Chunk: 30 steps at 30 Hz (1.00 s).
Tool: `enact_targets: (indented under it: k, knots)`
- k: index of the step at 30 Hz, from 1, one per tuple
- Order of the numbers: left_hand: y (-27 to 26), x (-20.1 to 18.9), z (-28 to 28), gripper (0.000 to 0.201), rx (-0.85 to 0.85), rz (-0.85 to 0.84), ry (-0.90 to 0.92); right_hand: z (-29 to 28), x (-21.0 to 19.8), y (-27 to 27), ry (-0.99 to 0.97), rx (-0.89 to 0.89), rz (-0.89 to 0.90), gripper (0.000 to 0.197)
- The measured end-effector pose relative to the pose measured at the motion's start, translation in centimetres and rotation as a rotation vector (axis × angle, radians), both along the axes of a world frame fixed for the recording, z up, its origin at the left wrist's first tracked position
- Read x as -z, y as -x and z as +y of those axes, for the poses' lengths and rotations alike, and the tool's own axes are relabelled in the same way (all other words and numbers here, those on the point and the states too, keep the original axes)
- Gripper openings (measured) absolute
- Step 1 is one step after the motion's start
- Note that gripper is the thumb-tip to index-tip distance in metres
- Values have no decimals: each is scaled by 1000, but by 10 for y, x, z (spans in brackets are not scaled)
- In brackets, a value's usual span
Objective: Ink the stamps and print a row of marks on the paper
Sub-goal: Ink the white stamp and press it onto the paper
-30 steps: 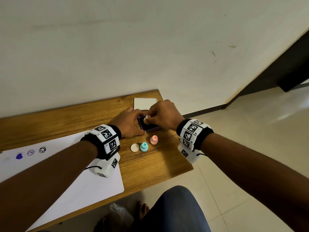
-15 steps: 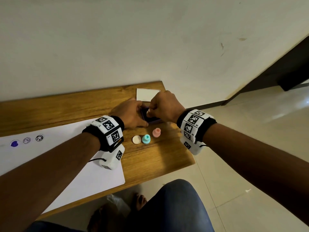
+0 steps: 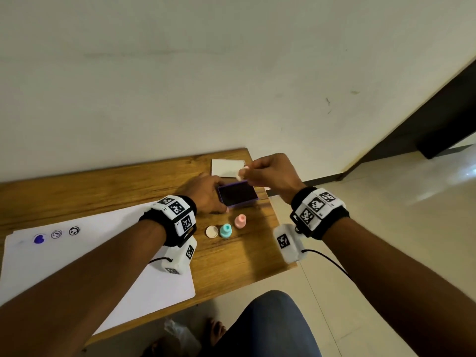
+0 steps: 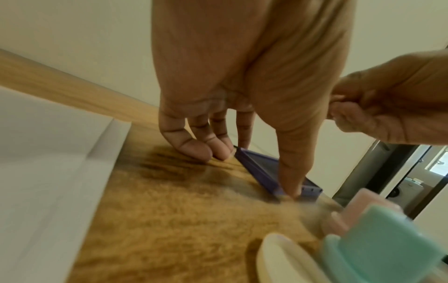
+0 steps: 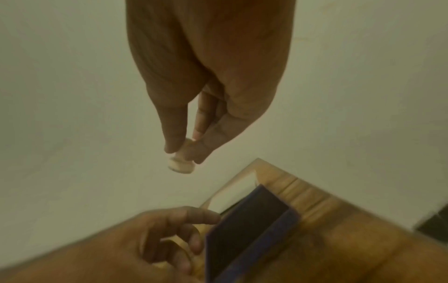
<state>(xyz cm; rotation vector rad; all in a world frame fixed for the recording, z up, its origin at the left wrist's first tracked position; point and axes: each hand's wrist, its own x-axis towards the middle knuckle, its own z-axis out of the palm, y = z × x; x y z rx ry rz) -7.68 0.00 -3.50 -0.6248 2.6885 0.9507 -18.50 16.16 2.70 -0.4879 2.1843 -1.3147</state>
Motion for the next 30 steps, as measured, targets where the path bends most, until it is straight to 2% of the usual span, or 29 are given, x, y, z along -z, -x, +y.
enact_targets:
  k: [3,5,7,9,12,14,16,18,20,22,27,30]
  knots:
    - [-5,-12,-9,88,-17,0,-51,14,-13,-5,308,116,-373,25]
    - [-15,-25,-19,74,-89,38,-72,16,-21,-14,451,182,-598,25]
    - [-31,-41,-35,62,-141,74,-75,13,-30,-28,566,252,-790,16]
    - [-57,-57,-55,55,-163,88,-76,3,-39,-46,627,278,-883,9]
    - [-108,-78,-87,47,-208,101,-6,-23,-49,-76,610,205,-883,8]
    - [-149,-89,-109,45,-264,111,48,-46,-52,-99,530,105,-781,15]
    - [-188,-89,-125,49,-328,90,78,-69,-53,-119,438,-4,-606,14]
    - [-231,-83,-140,66,-392,51,118,-96,-52,-144,332,-132,-426,9]
    - [-269,-70,-152,84,-410,10,149,-121,-47,-167,198,-230,-238,23]
    - [-298,-58,-161,88,-424,-58,173,-144,-37,-186,71,-302,-61,23]
    - [-320,-42,-167,98,-420,-122,205,-181,-13,-207,-151,-401,345,14]
    - [-329,-33,-165,101,-448,-87,149,-195,-3,-213,-195,-407,451,12]
